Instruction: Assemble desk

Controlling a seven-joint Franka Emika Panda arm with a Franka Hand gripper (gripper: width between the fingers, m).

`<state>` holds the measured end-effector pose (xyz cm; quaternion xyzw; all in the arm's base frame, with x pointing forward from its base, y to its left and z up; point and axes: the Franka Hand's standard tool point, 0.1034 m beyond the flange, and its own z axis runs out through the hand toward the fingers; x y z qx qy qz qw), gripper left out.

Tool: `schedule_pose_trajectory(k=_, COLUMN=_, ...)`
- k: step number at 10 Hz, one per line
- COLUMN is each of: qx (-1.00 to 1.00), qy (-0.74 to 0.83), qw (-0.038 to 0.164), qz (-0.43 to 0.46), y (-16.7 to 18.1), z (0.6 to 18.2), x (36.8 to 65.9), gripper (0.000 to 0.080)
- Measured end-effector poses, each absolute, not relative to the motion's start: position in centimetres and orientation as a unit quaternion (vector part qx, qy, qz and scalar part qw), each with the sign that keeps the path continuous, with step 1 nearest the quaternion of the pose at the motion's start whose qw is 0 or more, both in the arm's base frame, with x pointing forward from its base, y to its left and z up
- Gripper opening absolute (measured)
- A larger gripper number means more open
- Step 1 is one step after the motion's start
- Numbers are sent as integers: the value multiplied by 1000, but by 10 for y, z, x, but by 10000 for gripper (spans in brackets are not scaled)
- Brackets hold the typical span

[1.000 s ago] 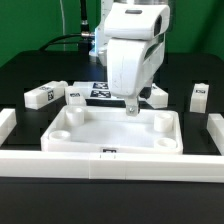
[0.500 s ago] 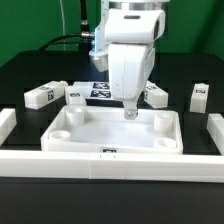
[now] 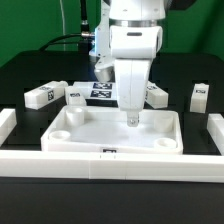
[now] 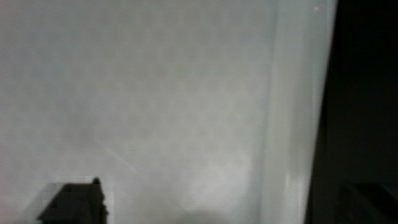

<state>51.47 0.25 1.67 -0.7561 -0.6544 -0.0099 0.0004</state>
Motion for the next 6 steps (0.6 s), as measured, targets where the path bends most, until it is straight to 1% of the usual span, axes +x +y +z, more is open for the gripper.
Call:
schedule_pose_trajectory(k=2, qx=-762, qy=-648, qw=8, qz=-3, y=2, z=6, x=508, gripper=649)
schedule_pose_trajectory(k=3, qx=-762, qy=-648, qw=8, qz=-2, y=2, z=5, x=507, gripper=649)
schedule_pose_trajectory(k=4, qx=-762, qy=-648, qw=8, qz=-2, y=2, z=5, x=508, gripper=622)
schedule_pose_trajectory(k=5, qx=-762, qy=-648, qw=8, qz=-2, y=2, z=5, x=508, gripper=451)
schedule_pose_trajectory(k=6, qx=-762, qy=-648, qw=9, qz=-2, y=2, z=5, x=507, gripper=451)
